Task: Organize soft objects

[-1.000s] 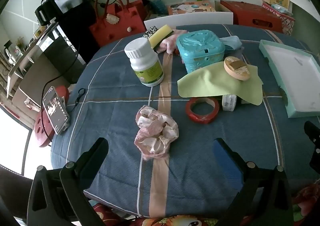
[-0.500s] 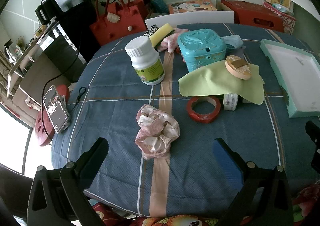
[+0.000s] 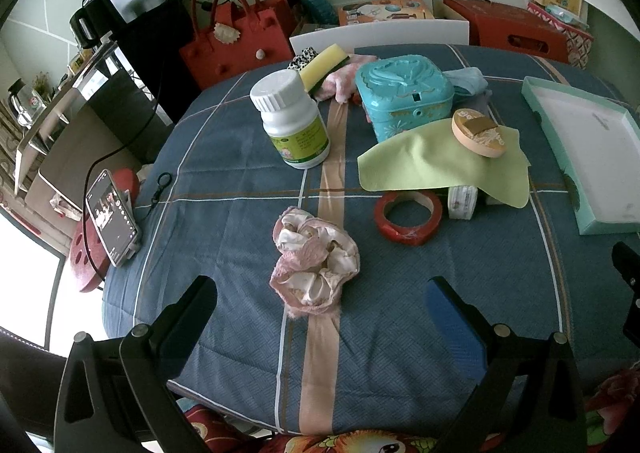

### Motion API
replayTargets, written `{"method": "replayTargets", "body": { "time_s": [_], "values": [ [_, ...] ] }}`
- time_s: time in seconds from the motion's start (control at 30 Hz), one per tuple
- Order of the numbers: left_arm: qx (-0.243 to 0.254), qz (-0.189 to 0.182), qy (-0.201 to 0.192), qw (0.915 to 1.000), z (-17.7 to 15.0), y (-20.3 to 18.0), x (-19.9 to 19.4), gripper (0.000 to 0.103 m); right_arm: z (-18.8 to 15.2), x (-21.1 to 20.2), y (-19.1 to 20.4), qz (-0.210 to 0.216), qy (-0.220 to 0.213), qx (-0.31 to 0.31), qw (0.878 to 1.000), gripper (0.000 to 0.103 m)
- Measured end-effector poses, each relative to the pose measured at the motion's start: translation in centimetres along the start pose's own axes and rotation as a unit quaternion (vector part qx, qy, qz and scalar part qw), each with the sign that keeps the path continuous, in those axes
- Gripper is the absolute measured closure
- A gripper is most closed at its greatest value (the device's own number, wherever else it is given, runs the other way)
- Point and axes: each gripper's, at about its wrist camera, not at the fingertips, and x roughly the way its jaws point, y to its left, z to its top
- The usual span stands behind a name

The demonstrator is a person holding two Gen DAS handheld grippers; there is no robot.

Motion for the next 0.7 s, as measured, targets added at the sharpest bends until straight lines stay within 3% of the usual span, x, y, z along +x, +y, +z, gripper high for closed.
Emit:
{"method": "replayTargets", "body": {
  "time_s": [0.57, 0.67, 0.7],
  "values": [
    [-0.006, -0.005, 0.013, 0.9999, -0.1, 0.2, 0.4, 0.0, 0.0, 0.0, 0.0, 0.001, 0.002, -0.001, 1.0, 0.014],
    [-0.03, -0.029, 0.019, 0.999, -0.1, 1.2, 0.3, 0.0, 0.1, 0.0, -0.7, 0.013, -0.002, 0.004, 1.0, 0.014],
    [-0.042, -0.045, 0.02, 0.9979, -0.2, 1.9, 0.4, 0.0, 0.0, -0.4, -1.1, 0.035, -0.007, 0.01, 0.999, 0.014]
  ]
}}
